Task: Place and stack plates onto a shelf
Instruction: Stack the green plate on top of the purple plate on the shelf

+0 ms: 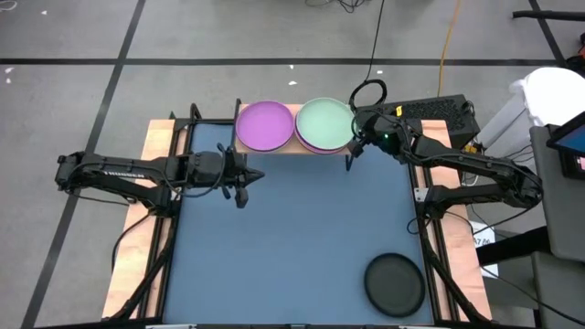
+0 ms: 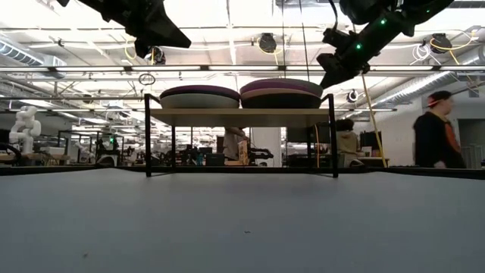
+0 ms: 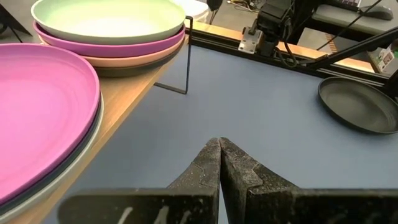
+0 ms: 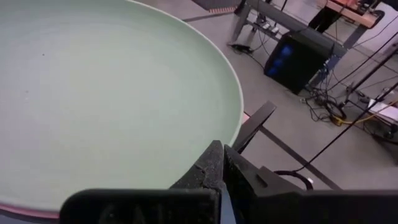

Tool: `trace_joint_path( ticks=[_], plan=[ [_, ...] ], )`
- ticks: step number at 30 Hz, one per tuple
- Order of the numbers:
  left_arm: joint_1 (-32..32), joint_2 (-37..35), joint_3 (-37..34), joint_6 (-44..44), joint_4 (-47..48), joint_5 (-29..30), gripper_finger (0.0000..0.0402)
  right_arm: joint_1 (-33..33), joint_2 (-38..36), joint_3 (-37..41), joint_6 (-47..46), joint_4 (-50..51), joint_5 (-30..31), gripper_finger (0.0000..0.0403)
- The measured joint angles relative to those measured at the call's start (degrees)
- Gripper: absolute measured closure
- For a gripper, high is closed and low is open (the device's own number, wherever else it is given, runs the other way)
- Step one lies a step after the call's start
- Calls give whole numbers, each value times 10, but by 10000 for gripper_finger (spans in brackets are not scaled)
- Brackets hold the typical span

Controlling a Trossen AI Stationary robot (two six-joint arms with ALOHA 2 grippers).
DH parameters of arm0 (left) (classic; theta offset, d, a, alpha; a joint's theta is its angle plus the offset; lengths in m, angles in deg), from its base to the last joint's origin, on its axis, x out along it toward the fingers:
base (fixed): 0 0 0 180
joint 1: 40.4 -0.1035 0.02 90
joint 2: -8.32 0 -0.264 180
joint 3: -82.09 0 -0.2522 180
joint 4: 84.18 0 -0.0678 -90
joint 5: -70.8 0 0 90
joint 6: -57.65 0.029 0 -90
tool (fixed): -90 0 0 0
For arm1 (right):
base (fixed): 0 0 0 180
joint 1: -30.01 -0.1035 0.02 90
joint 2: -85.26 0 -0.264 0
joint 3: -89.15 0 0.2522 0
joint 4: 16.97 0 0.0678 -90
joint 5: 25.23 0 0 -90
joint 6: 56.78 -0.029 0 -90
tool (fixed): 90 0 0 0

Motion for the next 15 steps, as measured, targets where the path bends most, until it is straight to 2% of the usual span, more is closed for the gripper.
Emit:
trace_joint_path(
  ticks=[3,7,15],
  plan=[
    [0,0,0,0,0,0,398,0,0,0,0,0,-2,403],
    [0,0,0,0,0,0,398,0,0,0,-3,-5,-44,403],
    [0,0,0,0,0,0,398,-3,0,0,-11,-8,-45,403]
  ],
)
